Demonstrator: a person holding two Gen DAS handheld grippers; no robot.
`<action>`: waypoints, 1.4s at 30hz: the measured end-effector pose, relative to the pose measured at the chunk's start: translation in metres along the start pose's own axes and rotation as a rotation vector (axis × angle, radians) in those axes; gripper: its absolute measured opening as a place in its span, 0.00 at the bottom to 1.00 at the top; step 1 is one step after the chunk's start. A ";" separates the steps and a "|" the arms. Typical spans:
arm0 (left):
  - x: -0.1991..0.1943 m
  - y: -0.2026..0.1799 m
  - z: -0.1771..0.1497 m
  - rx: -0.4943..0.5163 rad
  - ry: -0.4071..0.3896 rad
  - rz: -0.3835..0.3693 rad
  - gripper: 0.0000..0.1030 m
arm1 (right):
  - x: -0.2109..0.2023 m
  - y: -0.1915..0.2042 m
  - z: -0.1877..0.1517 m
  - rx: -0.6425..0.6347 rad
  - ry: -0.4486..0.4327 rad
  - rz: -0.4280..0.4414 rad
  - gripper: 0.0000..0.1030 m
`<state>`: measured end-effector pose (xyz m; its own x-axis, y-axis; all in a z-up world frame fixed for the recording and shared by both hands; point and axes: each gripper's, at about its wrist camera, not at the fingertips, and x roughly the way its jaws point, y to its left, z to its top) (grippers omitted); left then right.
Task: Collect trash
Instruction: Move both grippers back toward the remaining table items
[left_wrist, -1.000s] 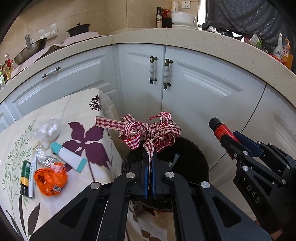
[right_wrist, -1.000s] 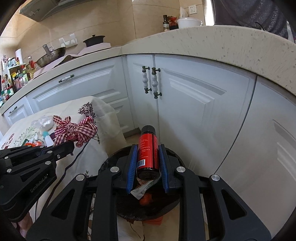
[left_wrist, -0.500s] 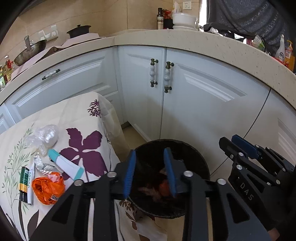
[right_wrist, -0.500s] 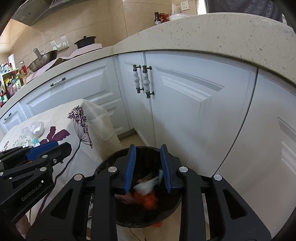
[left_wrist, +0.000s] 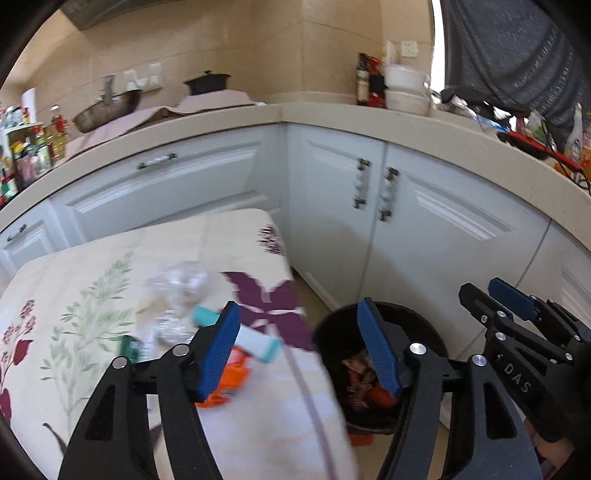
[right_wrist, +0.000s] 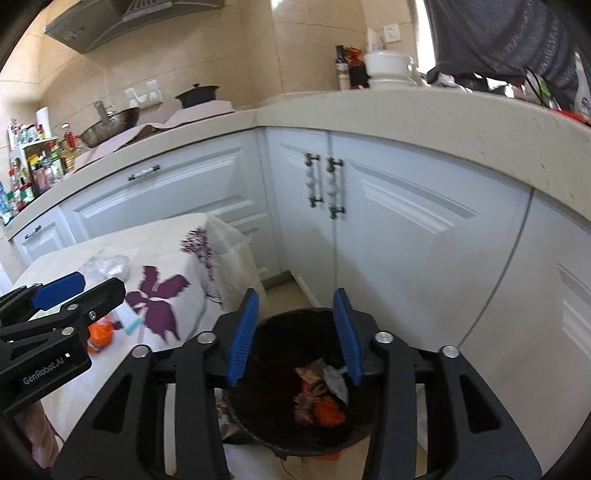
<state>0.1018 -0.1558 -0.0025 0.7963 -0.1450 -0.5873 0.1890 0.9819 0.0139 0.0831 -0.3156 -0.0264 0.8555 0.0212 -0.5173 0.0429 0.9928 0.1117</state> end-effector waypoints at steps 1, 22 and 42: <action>-0.003 0.005 0.000 -0.006 -0.004 0.008 0.64 | -0.001 0.007 0.001 -0.007 -0.003 0.010 0.41; -0.047 0.141 -0.032 -0.150 -0.042 0.194 0.69 | -0.007 0.127 -0.001 -0.146 0.016 0.155 0.47; -0.028 0.173 -0.050 -0.180 0.043 0.193 0.76 | 0.034 0.181 -0.020 -0.207 0.210 0.206 0.66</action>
<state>0.0832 0.0245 -0.0242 0.7819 0.0491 -0.6215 -0.0728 0.9973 -0.0127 0.1098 -0.1330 -0.0407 0.7096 0.2259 -0.6674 -0.2435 0.9675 0.0687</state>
